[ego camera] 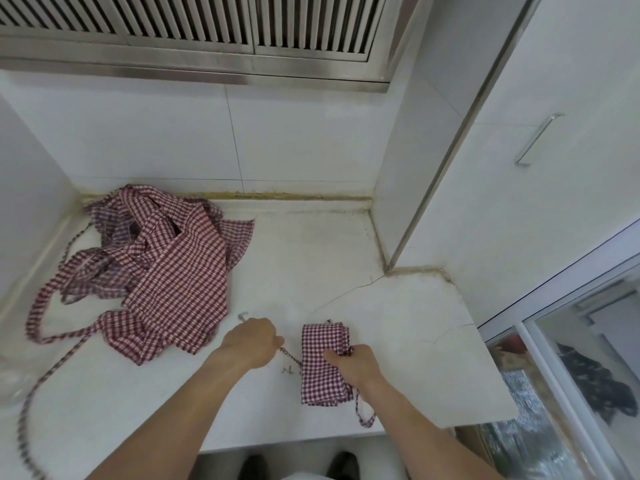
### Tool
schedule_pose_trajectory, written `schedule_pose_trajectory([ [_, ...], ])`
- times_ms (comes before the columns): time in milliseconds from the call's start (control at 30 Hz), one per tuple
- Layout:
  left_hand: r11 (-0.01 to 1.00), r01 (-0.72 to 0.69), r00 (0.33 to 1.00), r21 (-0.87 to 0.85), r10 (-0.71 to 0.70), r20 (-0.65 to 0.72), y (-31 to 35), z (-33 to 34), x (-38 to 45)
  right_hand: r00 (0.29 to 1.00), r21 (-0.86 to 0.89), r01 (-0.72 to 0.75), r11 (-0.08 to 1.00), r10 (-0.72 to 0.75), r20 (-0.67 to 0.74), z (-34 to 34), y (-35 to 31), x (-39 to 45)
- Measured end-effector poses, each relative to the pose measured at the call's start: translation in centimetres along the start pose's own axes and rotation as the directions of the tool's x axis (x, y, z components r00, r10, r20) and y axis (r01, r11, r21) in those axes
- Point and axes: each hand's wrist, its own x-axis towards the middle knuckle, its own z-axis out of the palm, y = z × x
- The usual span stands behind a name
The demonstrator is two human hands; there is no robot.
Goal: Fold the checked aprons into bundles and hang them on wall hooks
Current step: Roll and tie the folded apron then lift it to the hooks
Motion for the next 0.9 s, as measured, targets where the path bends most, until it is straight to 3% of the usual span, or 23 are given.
schedule_pose_trajectory([
  [67, 0.996, -0.058, 0.998, -0.063, 0.056, -0.034, -0.7, -0.9, 0.0, 1.000, -0.071, -0.002, 0.997, 0.002, 0.000, 0.0, 1.1, 0.4],
  [133, 0.958, -0.132, 0.990, -0.256, 0.113, -0.088, -0.5, -2.4, -0.1, 1.000, -0.080, -0.006, 0.997, 0.007, 0.018, 0.1, 1.5, 0.7],
  [233, 0.710, -0.242, 0.966, -0.661, 0.115, -0.230, 1.2, -4.1, -0.5, 0.999, -0.142, 0.016, 0.990, -0.009, 0.051, 0.4, 1.4, 1.0],
  [333, 0.435, -0.371, 0.928, -0.820, 0.135, -0.348, 3.4, -5.1, -0.3, 0.998, -0.158, 0.008, 0.987, 0.002, 0.060, 0.7, 1.5, 1.4],
  [433, 0.401, -0.407, 0.913, -0.821, 0.200, -0.355, 4.6, -4.8, 0.1, 0.998, -0.135, -0.009, 0.991, 0.018, 0.063, 0.7, 1.8, 1.8],
  [533, 0.586, -0.294, 0.940, -0.755, 0.036, -0.338, 4.9, -2.2, 0.8, 0.997, -0.139, -0.022, 0.990, 0.032, 0.069, 0.7, 1.8, 1.9],
  [600, 0.725, -0.043, 0.962, -0.687, -0.155, -0.224, 4.2, 0.2, 1.4, 0.998, -0.154, -0.021, 0.988, 0.031, 0.062, 0.7, 1.7, 2.0],
  [633, 0.748, 0.115, 0.963, -0.654, -0.246, -0.112, 3.7, 1.4, 1.6, 0.998, -0.160, -0.020, 0.987, 0.029, 0.059, 0.7, 1.7, 2.1],
  [700, 0.693, 0.368, 0.923, -0.620, -0.354, 0.151, 2.9, 3.8, 1.7, 0.998, -0.175, -0.024, 0.984, 0.033, 0.051, 0.7, 1.7, 2.2],
  [767, 0.519, 0.463, 0.886, -0.719, -0.291, 0.361, 2.7, 5.6, 1.2, 0.998, -0.197, -0.038, 0.980, 0.046, 0.039, 0.7, 1.7, 2.4],
  [833, 0.341, 0.486, 0.874, -0.805, -0.213, 0.437, 3.1, 6.9, 0.9, 0.998, -0.214, -0.038, 0.976, 0.046, 0.032, 0.8, 1.7, 2.5],
  [900, 0.275, 0.463, 0.883, -0.843, -0.228, 0.411, 3.8, 7.8, 1.0, 0.999, -0.227, -0.027, 0.973, 0.037, 0.040, 0.8, 1.7, 2.6],
])
